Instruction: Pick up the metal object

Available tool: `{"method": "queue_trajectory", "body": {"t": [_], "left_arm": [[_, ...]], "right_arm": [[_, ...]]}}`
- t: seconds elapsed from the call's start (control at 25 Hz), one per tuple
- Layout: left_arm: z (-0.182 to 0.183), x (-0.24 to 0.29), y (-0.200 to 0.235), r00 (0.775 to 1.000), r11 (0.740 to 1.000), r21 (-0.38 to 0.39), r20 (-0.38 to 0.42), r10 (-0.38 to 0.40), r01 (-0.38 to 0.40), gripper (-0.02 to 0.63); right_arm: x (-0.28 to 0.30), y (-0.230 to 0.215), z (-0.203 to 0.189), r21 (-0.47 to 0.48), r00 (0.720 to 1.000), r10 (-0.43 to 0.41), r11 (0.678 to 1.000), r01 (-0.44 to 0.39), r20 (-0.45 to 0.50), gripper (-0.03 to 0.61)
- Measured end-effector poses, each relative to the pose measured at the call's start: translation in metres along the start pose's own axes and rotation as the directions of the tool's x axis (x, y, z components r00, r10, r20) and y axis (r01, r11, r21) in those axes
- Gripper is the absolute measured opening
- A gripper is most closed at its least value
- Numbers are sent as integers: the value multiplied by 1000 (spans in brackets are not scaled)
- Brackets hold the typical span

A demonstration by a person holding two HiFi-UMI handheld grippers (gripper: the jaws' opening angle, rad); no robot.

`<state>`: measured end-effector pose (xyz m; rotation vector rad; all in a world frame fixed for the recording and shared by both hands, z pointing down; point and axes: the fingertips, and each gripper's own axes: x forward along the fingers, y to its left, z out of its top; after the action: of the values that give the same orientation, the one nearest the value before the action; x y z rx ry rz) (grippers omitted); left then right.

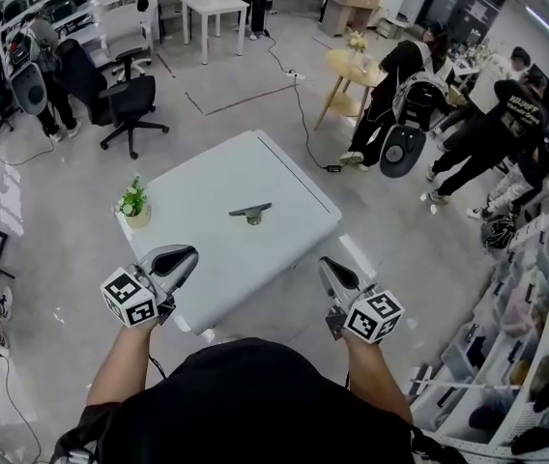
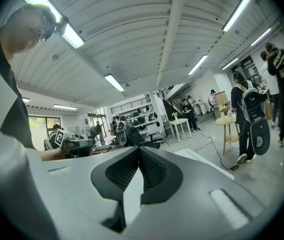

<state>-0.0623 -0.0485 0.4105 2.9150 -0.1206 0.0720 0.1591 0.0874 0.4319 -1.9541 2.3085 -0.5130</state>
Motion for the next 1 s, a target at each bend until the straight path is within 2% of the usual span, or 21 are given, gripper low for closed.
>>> {"method": "queue_trajectory", "body": {"t": [0.04, 0.16, 0.28, 0.36, 0.52, 0.84, 1.0], "left_arm": [[5, 1, -3, 999, 1000, -7, 17, -28, 28, 48], [11, -1, -5, 996, 997, -1, 36, -80, 80, 129], [10, -1, -4, 994, 994, 12, 5, -112, 112, 167], [9, 0, -6, 990, 990, 7, -14, -142, 142, 192], [3, -4, -3, 985, 985, 14, -30, -170, 171, 229], [8, -20, 14, 989, 989, 13, -19, -149, 149, 229], [6, -27, 21, 990, 991, 3, 11, -137, 137, 229]], "right_arm": [[1, 2, 2, -6, 1000, 2, 1000, -2, 8, 36], [5, 8, 7, -29, 1000, -7, 1000, 8, 24, 123], [10, 6, 10, -20, 998, -39, 999, 40, 39, 202], [12, 4, 8, -1, 998, -50, 999, 50, 45, 230], [19, 10, 5, 1, 997, -56, 998, 56, 44, 242], [34, 21, 3, 17, 998, -50, 999, 50, 26, 252], [38, 18, 2, 24, 999, -51, 998, 51, 15, 252]]}}
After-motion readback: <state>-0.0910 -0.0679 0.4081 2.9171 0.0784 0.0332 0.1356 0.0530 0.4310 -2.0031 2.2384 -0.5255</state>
